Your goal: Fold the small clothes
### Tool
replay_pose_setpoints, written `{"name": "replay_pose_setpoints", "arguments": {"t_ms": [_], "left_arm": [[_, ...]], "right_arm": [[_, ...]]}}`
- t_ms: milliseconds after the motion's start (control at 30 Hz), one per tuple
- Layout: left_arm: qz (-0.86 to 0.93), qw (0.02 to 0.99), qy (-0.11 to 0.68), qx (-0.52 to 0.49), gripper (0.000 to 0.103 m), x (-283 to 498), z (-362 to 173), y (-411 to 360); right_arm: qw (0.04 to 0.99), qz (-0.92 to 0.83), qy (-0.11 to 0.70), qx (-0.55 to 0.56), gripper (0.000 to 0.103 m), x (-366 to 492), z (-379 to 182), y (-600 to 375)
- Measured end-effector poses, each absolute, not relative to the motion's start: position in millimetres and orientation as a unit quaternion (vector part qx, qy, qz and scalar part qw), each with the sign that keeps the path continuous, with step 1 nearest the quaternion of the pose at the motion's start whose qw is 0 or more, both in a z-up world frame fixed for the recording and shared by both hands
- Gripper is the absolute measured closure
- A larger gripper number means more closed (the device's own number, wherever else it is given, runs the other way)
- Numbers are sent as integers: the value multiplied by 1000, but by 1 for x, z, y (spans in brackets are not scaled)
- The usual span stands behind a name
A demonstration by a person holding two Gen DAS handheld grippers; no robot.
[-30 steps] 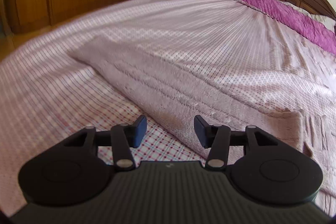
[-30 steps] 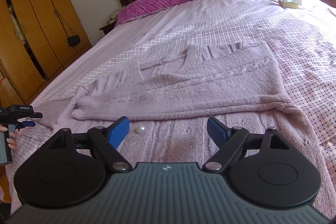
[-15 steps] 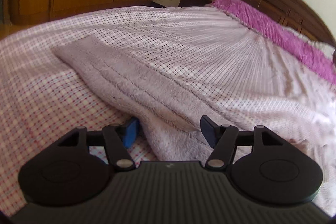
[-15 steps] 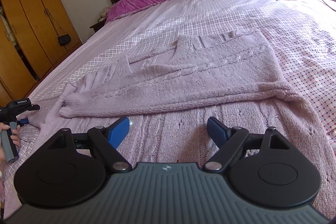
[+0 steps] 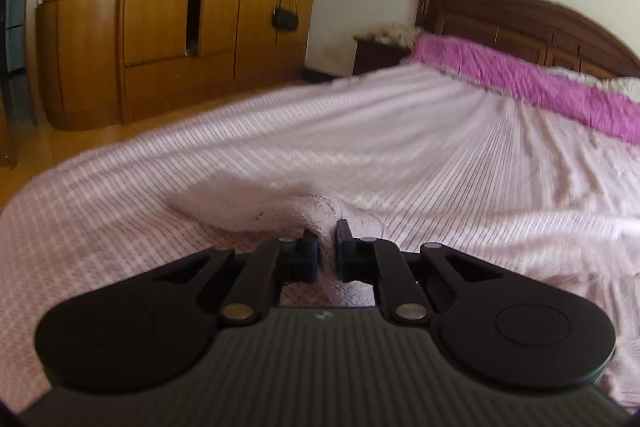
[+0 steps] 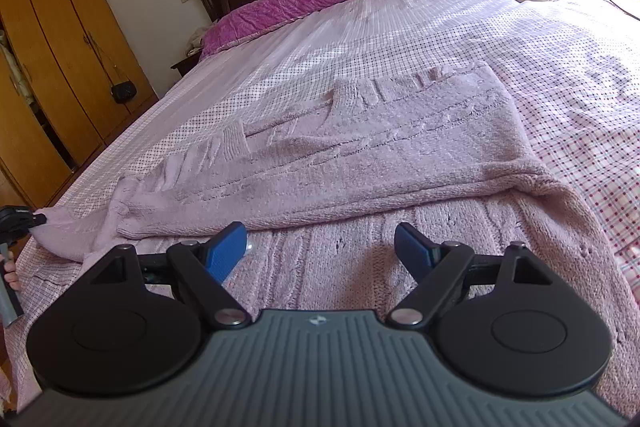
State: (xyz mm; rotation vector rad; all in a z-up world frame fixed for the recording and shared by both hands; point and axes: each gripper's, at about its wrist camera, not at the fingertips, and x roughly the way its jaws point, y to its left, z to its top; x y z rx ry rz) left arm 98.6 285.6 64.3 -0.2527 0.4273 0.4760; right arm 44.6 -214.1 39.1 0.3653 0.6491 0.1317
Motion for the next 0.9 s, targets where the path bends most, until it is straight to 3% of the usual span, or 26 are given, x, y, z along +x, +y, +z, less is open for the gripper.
{"name": "replay_pose_setpoints", "arguments": {"t_ms": [900], "left_arm": [[33,975,167,-140,93,72,124,149]], "right_arm": [[920,64,342,180,17,27,49,-218]]}}
